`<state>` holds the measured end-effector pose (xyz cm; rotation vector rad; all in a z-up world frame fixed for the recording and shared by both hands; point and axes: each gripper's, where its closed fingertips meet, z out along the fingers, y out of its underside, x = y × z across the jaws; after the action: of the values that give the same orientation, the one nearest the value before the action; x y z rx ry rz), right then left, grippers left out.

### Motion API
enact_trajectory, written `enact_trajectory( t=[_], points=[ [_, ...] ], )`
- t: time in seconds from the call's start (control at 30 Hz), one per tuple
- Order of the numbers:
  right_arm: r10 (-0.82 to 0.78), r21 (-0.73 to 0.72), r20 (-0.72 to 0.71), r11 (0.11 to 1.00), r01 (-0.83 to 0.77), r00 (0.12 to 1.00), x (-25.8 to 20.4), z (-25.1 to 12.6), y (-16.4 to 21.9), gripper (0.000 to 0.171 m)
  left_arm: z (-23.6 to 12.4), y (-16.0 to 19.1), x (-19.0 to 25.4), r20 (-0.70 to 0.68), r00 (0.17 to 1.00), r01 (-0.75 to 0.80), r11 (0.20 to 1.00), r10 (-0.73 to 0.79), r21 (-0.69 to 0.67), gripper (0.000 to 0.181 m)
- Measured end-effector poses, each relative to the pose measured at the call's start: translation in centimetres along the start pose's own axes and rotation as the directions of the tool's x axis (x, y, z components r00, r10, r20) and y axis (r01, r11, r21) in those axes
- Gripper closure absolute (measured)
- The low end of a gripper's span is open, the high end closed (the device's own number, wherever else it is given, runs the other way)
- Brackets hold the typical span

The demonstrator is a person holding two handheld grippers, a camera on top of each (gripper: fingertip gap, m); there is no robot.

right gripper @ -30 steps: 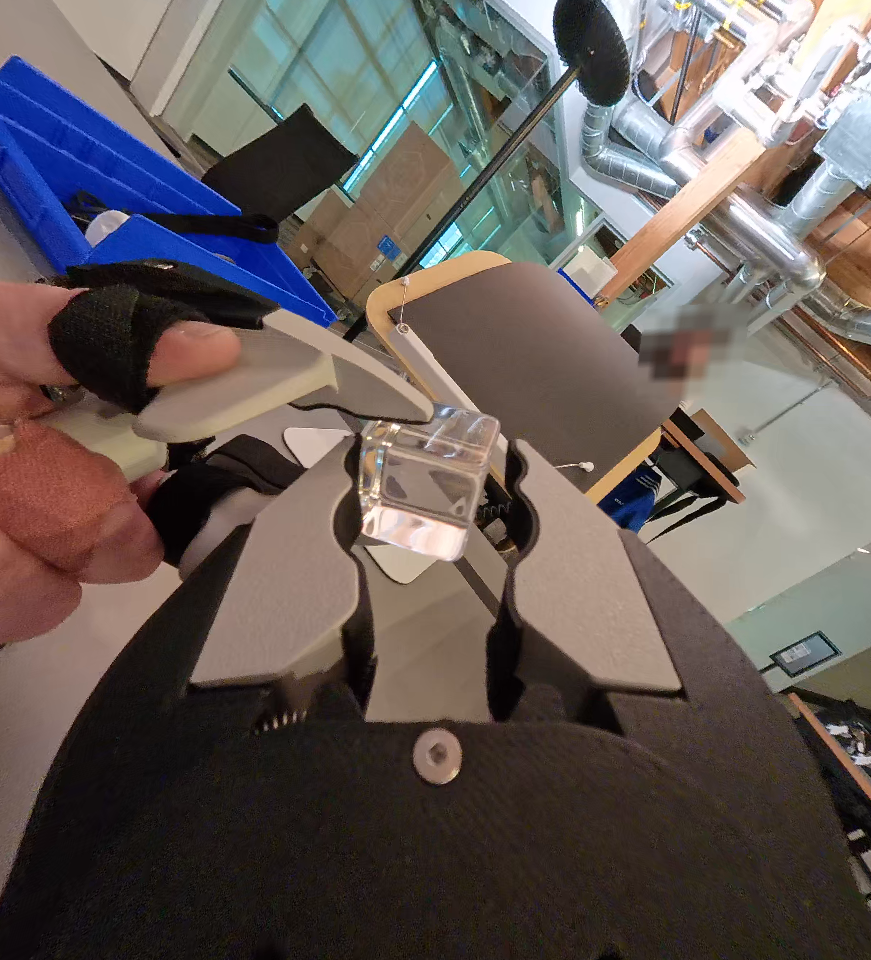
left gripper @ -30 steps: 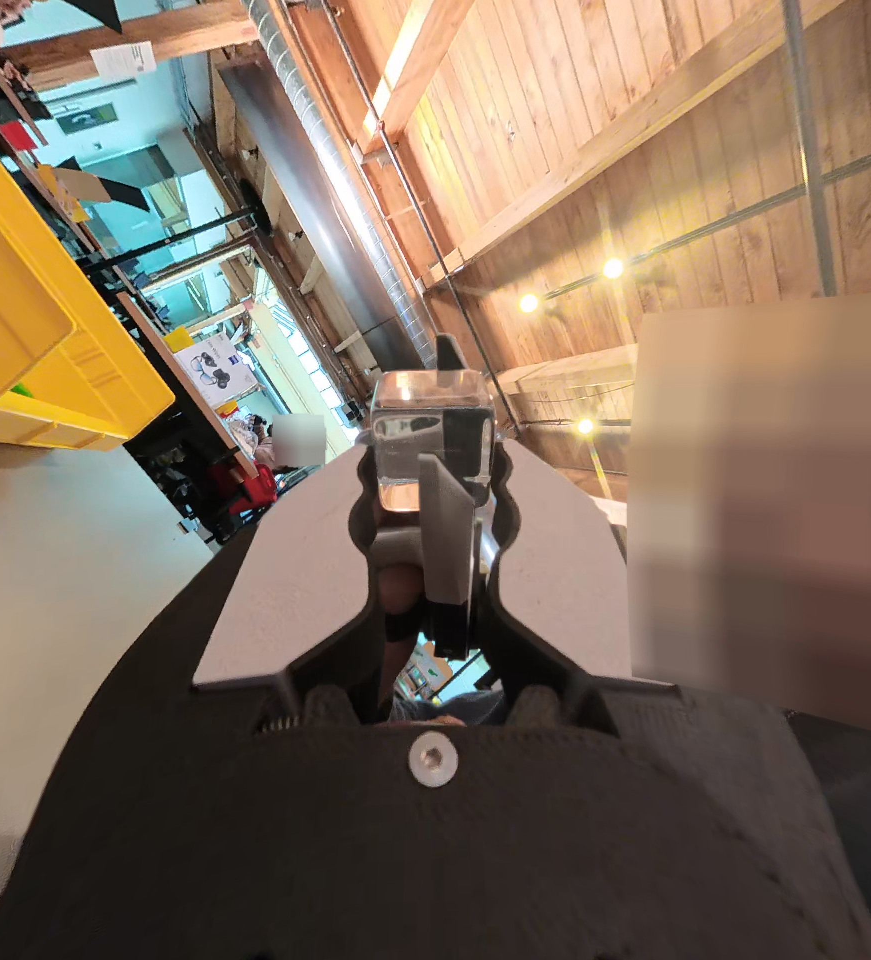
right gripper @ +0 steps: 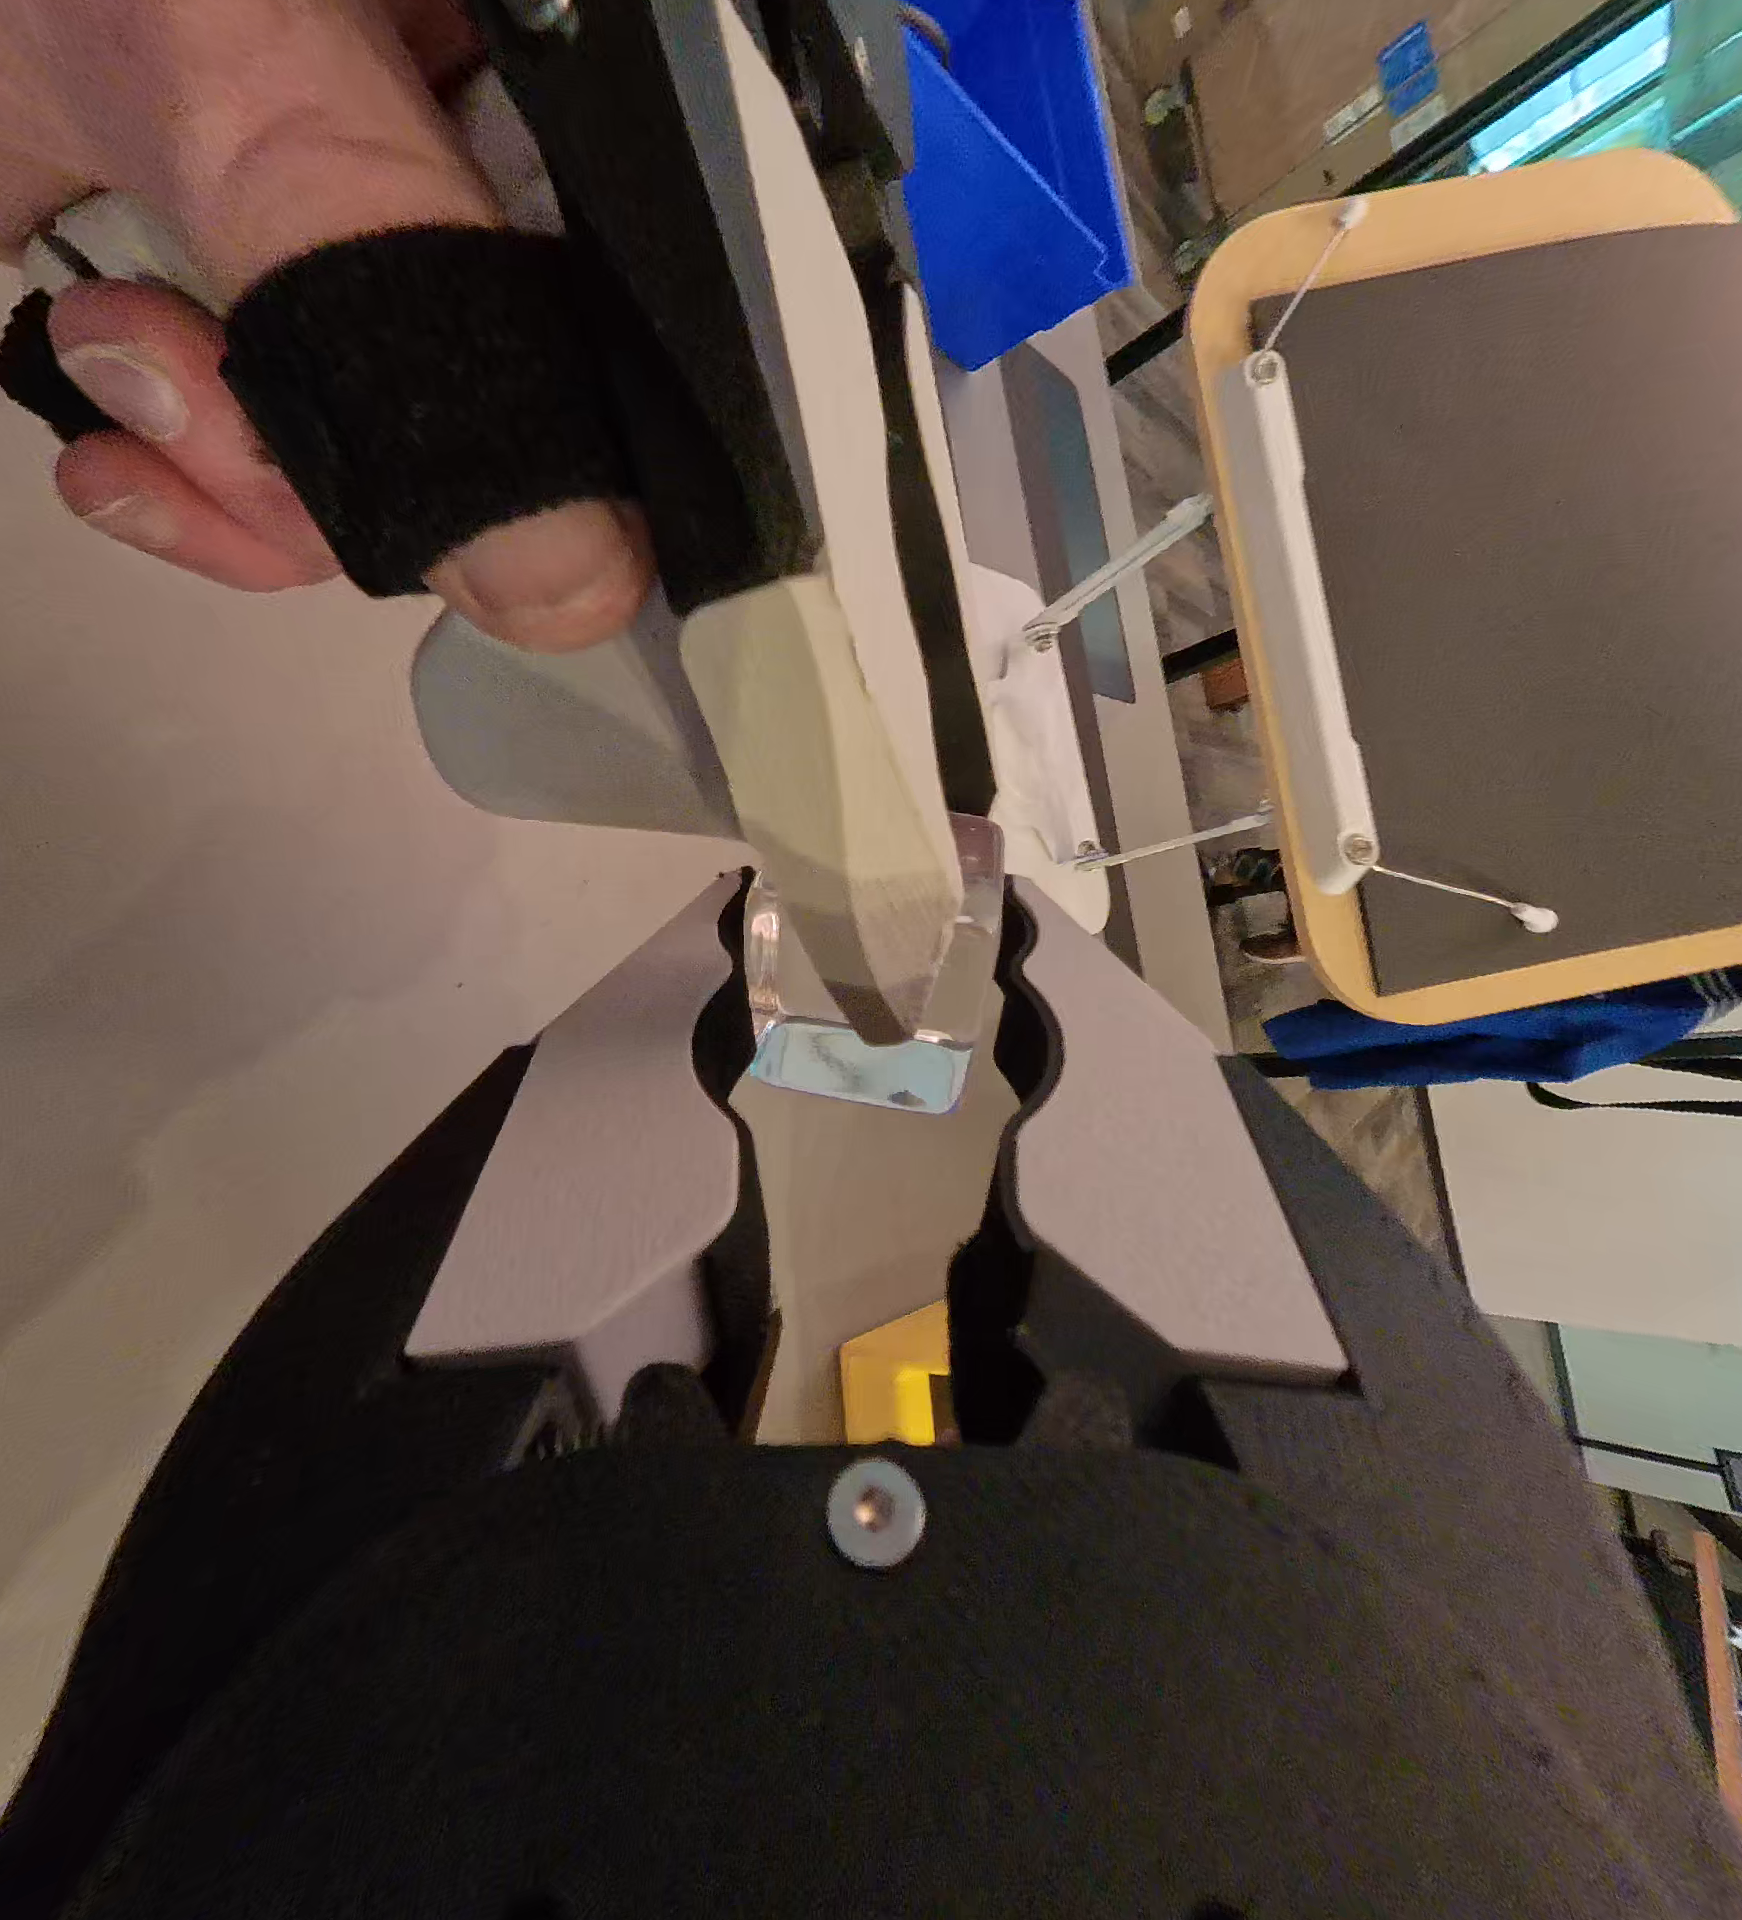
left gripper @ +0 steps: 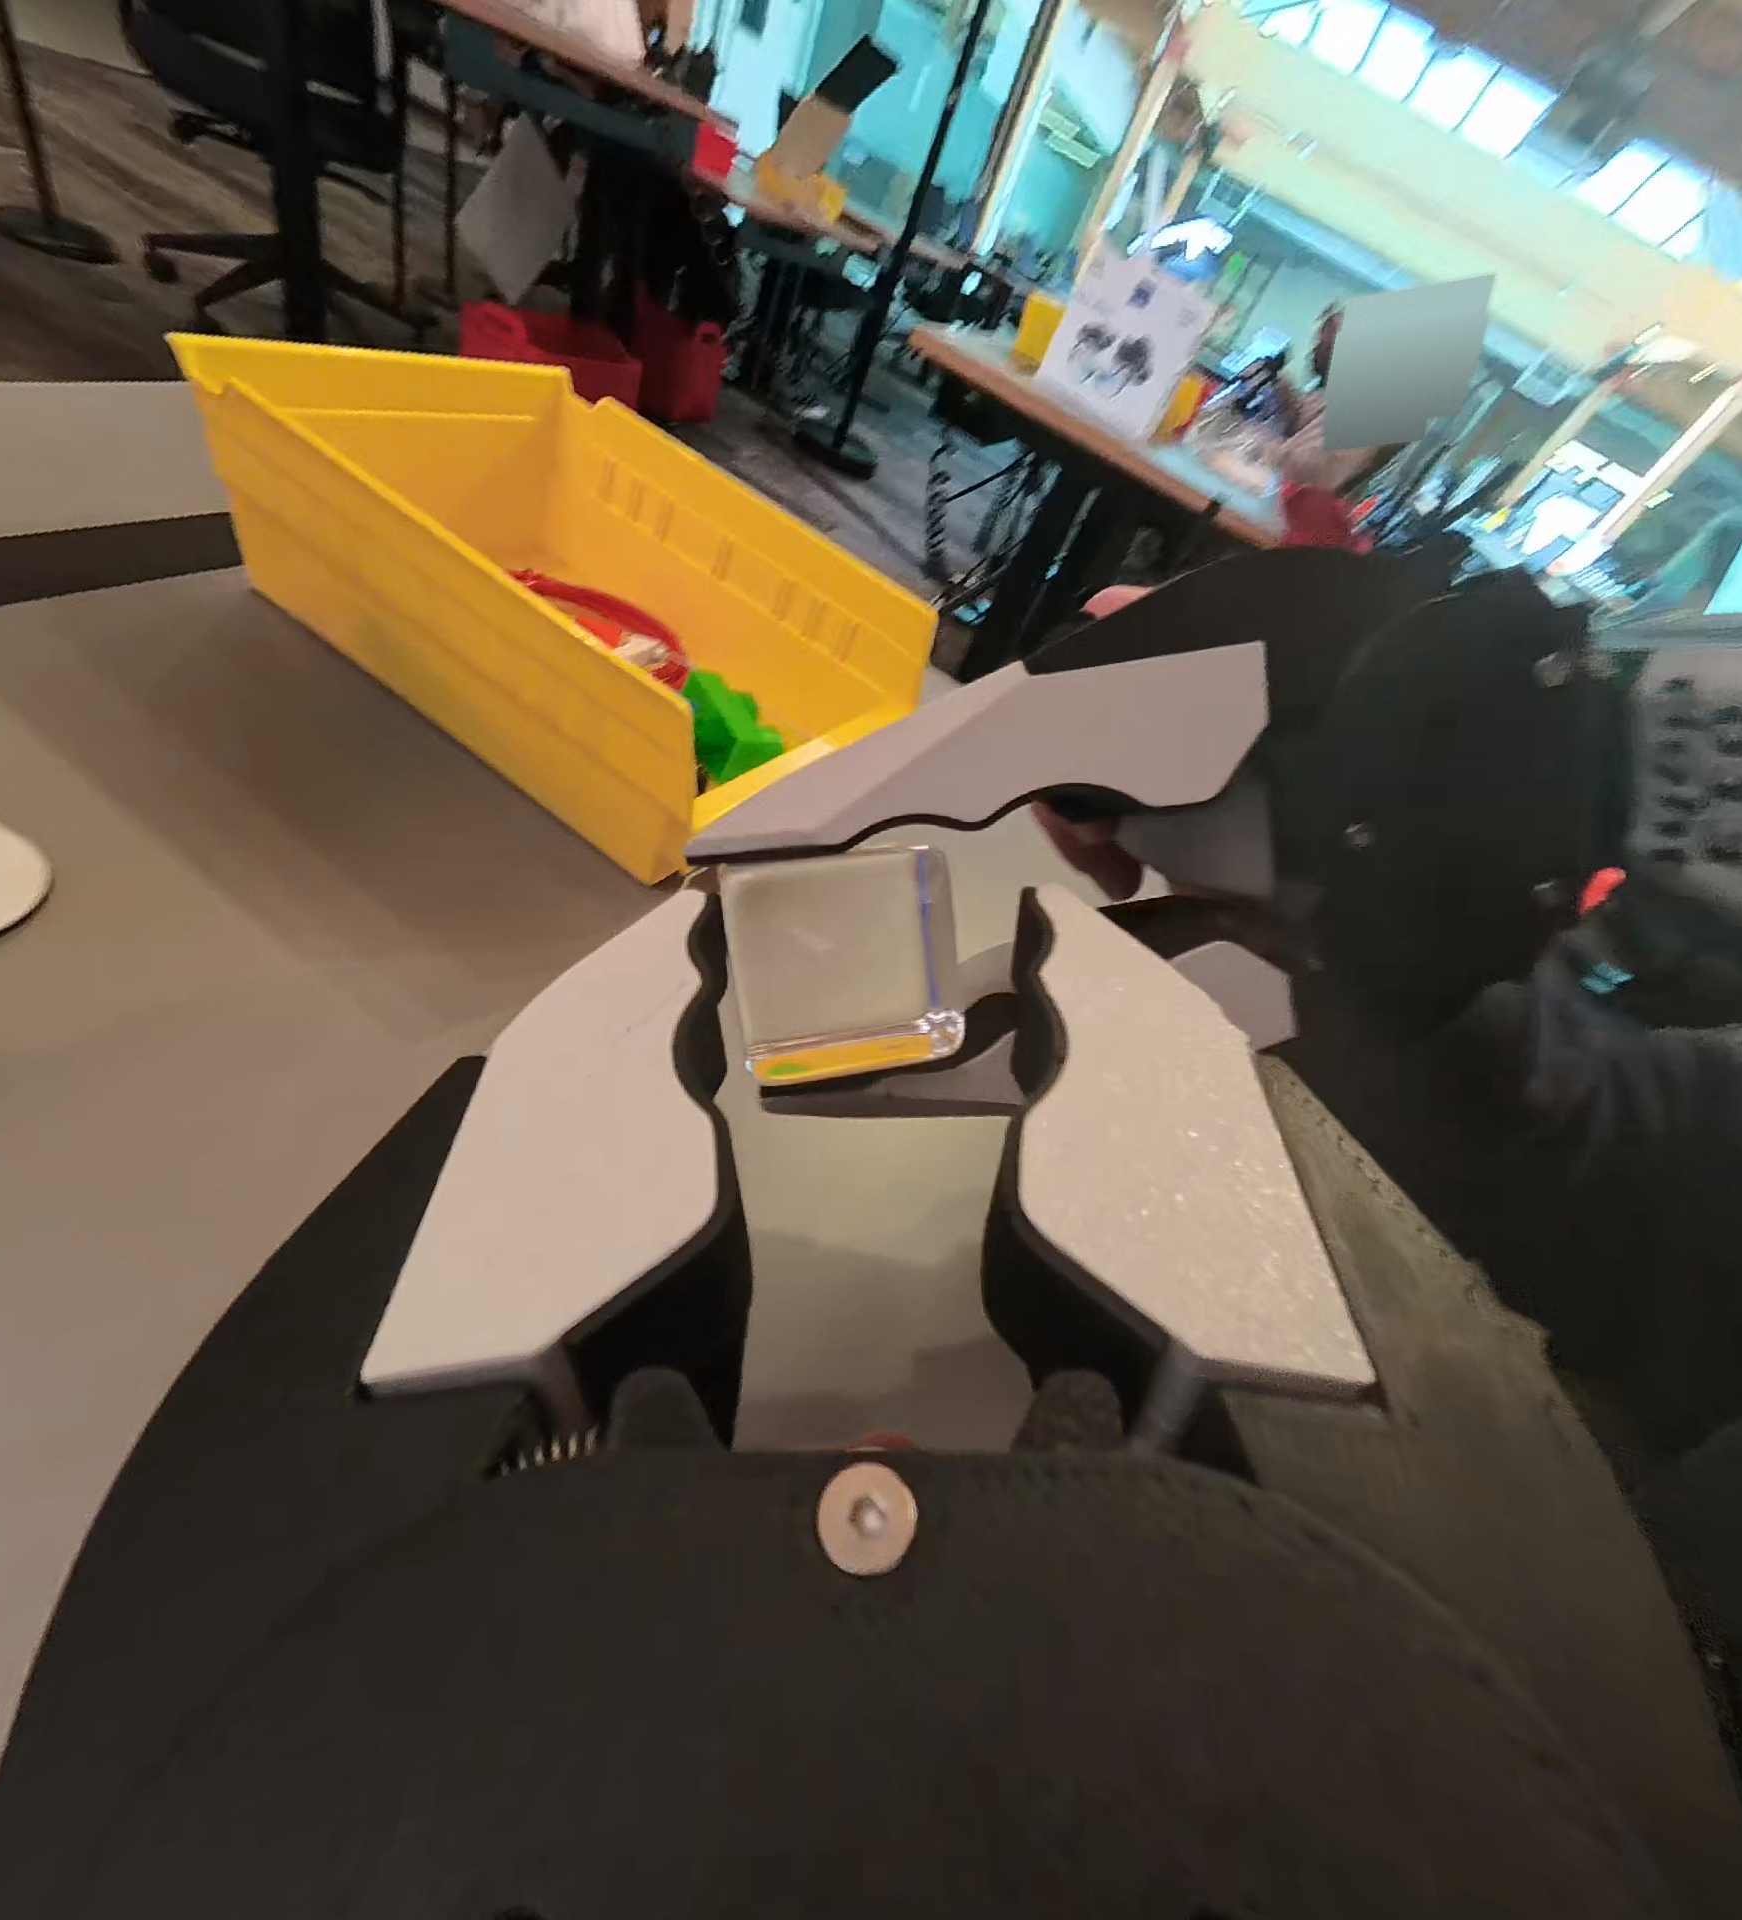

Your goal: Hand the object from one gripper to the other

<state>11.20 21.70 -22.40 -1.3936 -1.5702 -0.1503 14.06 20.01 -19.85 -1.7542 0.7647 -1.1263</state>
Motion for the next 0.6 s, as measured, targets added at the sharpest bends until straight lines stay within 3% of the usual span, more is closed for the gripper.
enact_trajectory(
  t=[0.03,0.27,0.4,0.5,0.6],
  points=[
    [-0.006,-0.009,0.012,1.0,0.006,1.0,-0.2,0.1,0.0,0.129,0.0,0.3,-0.2,0.017,1.0,-0.008,1.0,0.008,-0.016,0.131],
    [-0.066,-0.081,0.033,0.994,0.068,0.997,-0.5,0.3,0.2,0.129,-0.1,0.9,-0.8,0.024,1.0,0.02,1.0,-0.019,-0.019,0.139],
    [-0.068,-0.038,0.027,0.997,0.069,0.997,-0.3,0.2,-0.5,0.129,-0.5,0.7,-1.0,-0.031,0.993,0.117,0.993,-0.116,0.019,0.139],
    [-0.01,0.087,0.029,0.996,0.008,1.0,0.2,-0.7,-2.3,0.11,-1.3,0.0,-1.0,-0.173,0.944,0.299,0.95,-0.282,0.086,0.139],
    [0.115,0.263,0.123,0.954,-0.144,0.986,0.2,-2.5,-4.0,0.105,-2.9,-1.4,-0.3,-0.437,0.809,0.49,0.862,-0.394,0.131,0.139]
  ],
)
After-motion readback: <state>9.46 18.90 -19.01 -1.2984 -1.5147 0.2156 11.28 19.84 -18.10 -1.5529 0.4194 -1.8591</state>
